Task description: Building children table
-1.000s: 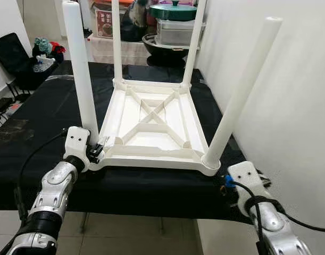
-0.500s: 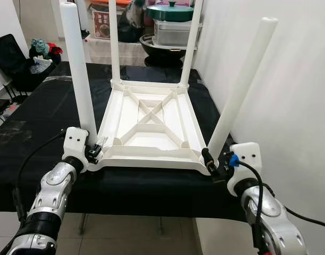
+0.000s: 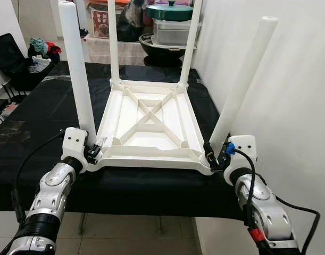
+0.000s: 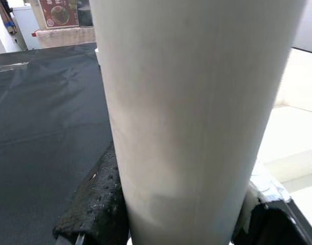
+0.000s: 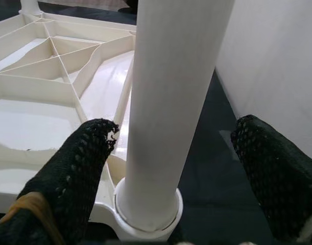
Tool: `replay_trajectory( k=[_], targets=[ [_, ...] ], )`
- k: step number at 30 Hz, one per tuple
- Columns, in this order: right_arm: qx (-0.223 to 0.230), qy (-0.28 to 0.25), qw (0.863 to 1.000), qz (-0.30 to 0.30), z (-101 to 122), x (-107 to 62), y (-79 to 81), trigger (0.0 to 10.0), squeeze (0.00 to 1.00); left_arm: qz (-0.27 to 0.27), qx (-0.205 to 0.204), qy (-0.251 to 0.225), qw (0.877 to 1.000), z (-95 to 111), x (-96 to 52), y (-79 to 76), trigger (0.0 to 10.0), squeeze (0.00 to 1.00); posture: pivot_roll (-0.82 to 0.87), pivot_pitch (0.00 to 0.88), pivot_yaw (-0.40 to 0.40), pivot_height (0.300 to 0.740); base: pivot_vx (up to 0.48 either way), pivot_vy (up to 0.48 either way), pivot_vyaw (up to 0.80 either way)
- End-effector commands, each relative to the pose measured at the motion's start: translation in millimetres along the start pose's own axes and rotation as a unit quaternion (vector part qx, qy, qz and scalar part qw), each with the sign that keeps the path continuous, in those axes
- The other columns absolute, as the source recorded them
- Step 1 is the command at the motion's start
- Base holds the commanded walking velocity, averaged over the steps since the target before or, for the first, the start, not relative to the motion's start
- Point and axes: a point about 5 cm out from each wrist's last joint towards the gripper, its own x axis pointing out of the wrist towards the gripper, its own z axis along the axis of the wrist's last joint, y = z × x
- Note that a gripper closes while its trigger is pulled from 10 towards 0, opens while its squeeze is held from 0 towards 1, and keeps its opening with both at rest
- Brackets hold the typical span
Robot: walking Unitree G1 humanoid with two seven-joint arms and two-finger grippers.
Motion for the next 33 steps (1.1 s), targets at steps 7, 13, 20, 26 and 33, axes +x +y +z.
replay_trajectory(
  k=[7, 13, 20, 26, 33],
  targets=[
    [0.043, -0.026, 0.999, -0.001, 11.4, 19.3, 11.6, 7.7, 0.00, 0.019, 0.004, 0.025, 1.000, -9.3, -3.5, 3.3, 10.0, 0.00, 0.05, 0.000, -0.104, 0.740, 0.000, 0.000, 0.00],
    [0.069, -0.034, 0.997, 0.009, 13.9, 33.6, 25.4, 0.0, 0.00, 0.013, 0.000, 0.021, 1.000, -7.2, -1.4, 0.3, 10.0, 0.00, 0.06, 0.000, -0.106, 0.740, 0.000, 0.000, 0.00],
    [0.079, -0.028, 0.996, -0.019, 5.9, 33.1, 18.7, 0.0, 0.00, 0.013, -0.002, 0.020, 1.000, -6.2, -2.1, 1.8, 10.0, 0.00, 0.06, 0.000, -0.103, 0.740, 0.000, 0.000, 0.00],
    [0.077, -0.017, 0.996, -0.040, -7.9, 26.6, 11.5, 0.0, 0.00, 0.022, -0.013, 0.013, 1.000, -3.8, -1.7, 6.0, 10.0, 0.00, 0.06, 0.000, -0.095, 0.740, 0.000, 0.000, 0.00],
    [0.077, -0.019, 0.996, -0.043, -11.9, 27.7, 10.7, 0.0, 0.00, 0.034, -0.022, 0.005, 0.999, -1.2, -1.5, 10.2, 10.0, 0.00, 0.06, 0.000, -0.096, 0.740, 0.000, 0.000, 0.00]
  ],
)
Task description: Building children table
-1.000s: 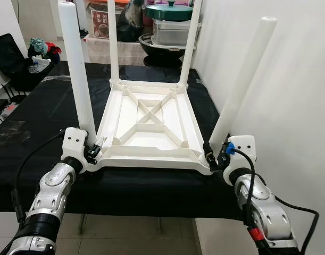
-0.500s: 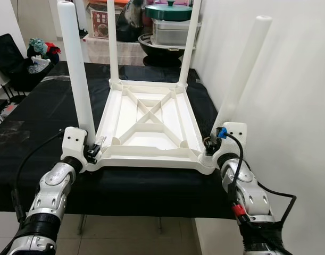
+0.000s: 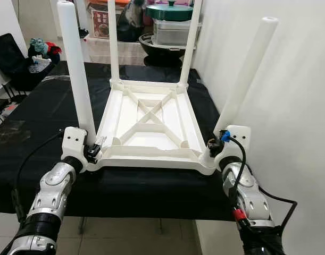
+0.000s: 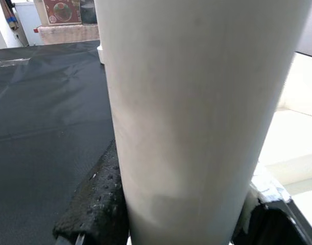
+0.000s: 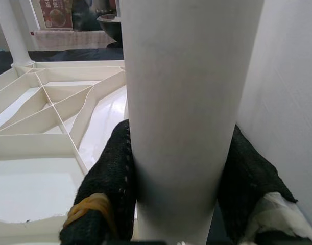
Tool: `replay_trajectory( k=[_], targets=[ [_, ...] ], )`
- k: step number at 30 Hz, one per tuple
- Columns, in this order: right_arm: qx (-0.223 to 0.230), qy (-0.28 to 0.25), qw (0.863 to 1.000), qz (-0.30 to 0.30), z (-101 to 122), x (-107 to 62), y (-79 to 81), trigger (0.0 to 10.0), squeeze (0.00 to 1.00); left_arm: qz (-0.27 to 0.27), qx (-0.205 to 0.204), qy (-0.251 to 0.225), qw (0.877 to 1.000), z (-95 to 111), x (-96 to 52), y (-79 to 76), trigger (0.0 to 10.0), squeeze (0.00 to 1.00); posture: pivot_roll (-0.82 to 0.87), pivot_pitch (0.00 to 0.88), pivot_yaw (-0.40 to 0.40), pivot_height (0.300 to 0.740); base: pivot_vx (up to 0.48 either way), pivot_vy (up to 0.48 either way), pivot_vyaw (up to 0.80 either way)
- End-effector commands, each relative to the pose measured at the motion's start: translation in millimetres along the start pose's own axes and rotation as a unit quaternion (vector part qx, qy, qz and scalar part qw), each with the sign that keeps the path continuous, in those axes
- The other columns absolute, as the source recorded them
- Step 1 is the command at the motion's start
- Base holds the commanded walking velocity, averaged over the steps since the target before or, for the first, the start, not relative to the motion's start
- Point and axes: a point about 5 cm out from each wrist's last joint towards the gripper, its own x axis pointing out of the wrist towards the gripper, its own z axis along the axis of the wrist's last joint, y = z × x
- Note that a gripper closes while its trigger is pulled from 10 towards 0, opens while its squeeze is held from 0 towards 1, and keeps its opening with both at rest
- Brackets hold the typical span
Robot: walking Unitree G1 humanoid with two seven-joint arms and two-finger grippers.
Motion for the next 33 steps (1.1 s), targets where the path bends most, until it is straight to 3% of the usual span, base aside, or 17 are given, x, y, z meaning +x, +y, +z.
replay_trajectory(
  k=[1, 15, 33],
  targets=[
    [0.002, 0.035, 0.999, -0.008, -18.8, -3.0, -3.9, 0.0, 0.00, 0.033, -0.011, 0.003, 0.999, -1.6, -3.0, 10.9, 10.0, 0.00, 0.07, 0.000, -0.101, 0.740, 0.000, 0.000, 0.00],
    [0.002, 0.022, 1.000, 0.011, -13.7, 3.0, 4.3, 0.0, 0.00, 0.027, -0.029, -0.010, 0.999, -4.3, -12.0, 4.5, 10.0, 0.00, 0.08, 0.000, -0.110, 0.740, 0.000, 0.000, 0.00],
    [0.007, 0.016, 1.000, 0.012, -15.6, 1.0, 2.9, 0.0, 0.00, 0.023, -0.033, -0.015, 0.999, 0.6, -7.9, 2.9, 10.0, 0.00, 0.08, 0.000, -0.105, 0.740, 0.000, 0.480, 0.00]
  ],
)
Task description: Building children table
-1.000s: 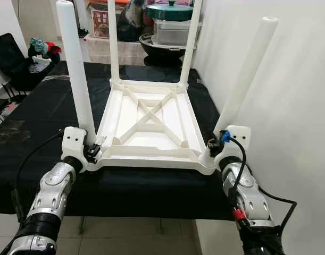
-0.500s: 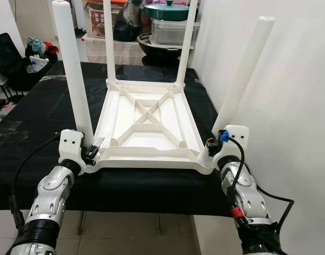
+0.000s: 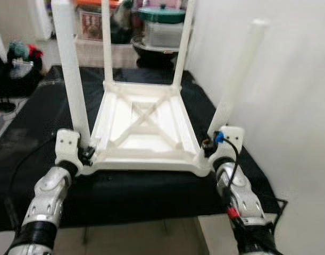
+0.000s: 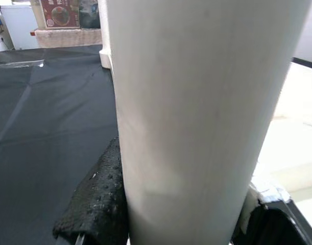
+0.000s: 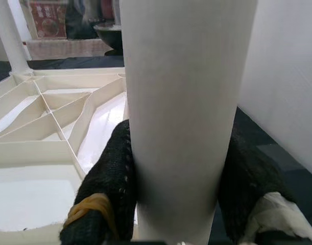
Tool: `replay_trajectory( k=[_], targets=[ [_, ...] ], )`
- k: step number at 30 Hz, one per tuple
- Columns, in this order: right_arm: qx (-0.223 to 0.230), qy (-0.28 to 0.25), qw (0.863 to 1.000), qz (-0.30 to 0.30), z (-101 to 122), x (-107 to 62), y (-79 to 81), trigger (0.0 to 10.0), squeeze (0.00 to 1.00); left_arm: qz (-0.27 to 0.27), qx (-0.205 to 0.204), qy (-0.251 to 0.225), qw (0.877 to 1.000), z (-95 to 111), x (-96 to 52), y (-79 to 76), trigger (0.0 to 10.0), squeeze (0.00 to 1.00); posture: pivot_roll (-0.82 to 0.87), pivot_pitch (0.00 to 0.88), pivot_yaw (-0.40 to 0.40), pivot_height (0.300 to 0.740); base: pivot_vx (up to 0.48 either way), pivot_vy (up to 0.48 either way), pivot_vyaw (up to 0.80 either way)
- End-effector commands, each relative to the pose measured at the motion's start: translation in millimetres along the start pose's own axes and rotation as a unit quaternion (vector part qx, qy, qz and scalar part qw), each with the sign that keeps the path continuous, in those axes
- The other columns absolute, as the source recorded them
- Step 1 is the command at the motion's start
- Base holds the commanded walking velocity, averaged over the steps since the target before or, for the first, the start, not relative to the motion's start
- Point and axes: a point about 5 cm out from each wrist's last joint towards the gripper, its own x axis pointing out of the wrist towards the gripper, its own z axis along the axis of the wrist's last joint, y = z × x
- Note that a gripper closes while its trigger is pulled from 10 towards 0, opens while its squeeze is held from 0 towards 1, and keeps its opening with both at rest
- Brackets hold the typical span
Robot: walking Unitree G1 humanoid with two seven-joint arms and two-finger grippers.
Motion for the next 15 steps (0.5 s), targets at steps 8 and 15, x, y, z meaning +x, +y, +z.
replay_trajectory(
  k=[8, 15],
  targets=[
    [-0.015, 0.023, 1.000, 0.007, -10.9, -1.8, 0.1, 0.0, 0.00, 0.006, -0.002, -0.015, 1.000, 7.6, 0.4, 1.2, 10.0, 0.00, 0.08, 0.000, -0.103, 0.740, 0.000, 0.409, 0.10],
    [-0.024, 0.023, 0.999, 0.013, -11.5, -1.9, 2.2, 0.0, 0.00, 0.004, 0.004, -0.018, 1.000, 8.3, 1.2, -0.1, 10.0, 0.00, 0.07, 0.000, -0.099, 0.740, 0.000, 0.000, 0.80]
  ],
)
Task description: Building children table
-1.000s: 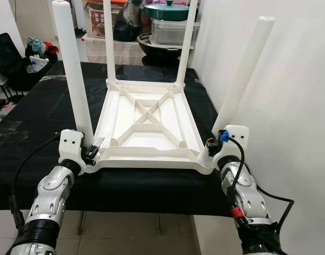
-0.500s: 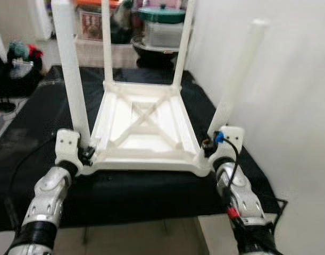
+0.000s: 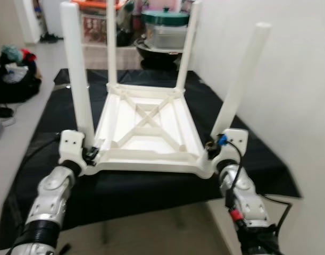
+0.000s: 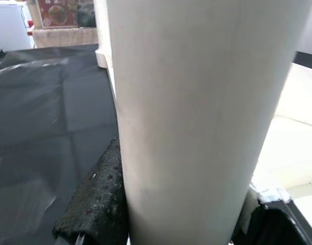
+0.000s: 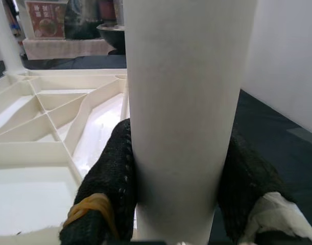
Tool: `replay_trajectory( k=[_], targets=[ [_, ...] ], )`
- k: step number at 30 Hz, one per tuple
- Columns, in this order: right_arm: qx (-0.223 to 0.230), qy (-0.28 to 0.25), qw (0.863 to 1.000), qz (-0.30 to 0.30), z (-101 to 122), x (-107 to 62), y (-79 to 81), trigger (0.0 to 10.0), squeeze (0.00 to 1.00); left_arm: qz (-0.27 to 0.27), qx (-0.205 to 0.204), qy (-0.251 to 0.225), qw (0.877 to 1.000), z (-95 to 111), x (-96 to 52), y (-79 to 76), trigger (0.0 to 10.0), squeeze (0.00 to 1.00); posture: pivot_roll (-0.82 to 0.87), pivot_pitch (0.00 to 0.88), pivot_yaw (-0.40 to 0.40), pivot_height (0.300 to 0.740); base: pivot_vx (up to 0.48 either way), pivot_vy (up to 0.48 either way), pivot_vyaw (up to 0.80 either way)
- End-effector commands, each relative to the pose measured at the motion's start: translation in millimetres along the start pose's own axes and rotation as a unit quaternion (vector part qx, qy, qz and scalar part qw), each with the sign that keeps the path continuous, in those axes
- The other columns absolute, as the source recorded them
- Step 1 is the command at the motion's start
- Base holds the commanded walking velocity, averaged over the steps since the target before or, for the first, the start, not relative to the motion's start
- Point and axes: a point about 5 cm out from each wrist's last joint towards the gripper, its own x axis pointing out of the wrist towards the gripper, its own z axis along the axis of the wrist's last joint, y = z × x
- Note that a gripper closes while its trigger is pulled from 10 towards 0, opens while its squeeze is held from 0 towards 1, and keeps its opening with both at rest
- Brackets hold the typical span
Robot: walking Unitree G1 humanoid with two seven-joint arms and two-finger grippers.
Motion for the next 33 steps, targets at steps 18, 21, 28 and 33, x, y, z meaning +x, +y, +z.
replay_trajectory(
  k=[18, 21, 28, 33],
  targets=[
    [-0.011, 0.033, 0.999, 0.024, -9.3, 4.0, 1.1, 1.6, 0.00, 0.017, -0.001, -0.018, 1.000, 8.2, 1.8, 4.8, 10.0, 0.00, 0.07, 0.000, -0.101, 0.740, 0.000, 0.000, 0.62],
    [-0.015, 0.039, 0.999, 0.011, -7.3, 7.6, -5.7, 10.0, 0.00, 0.016, 0.000, -0.017, 1.000, 7.7, 2.4, 4.5, 10.0, 0.00, 0.07, 0.000, -0.100, 0.740, 0.000, 0.000, 0.00],
    [-0.021, 0.045, 0.999, 0.002, -9.9, 6.8, -6.8, 10.0, 0.00, 0.023, 0.003, -0.014, 1.000, 7.1, 2.7, 8.4, 10.0, 0.00, 0.07, 0.000, -0.101, 0.740, 0.000, 0.000, 0.00],
    [-0.018, 0.051, 0.999, 0.002, -14.4, 4.2, -1.7, 10.0, 0.00, 0.021, -0.010, -0.013, 1.000, 7.1, 3.1, 10.4, 10.0, 0.00, 0.07, 0.000, -0.098, 0.740, 0.000, 0.000, 0.00]
  ],
)
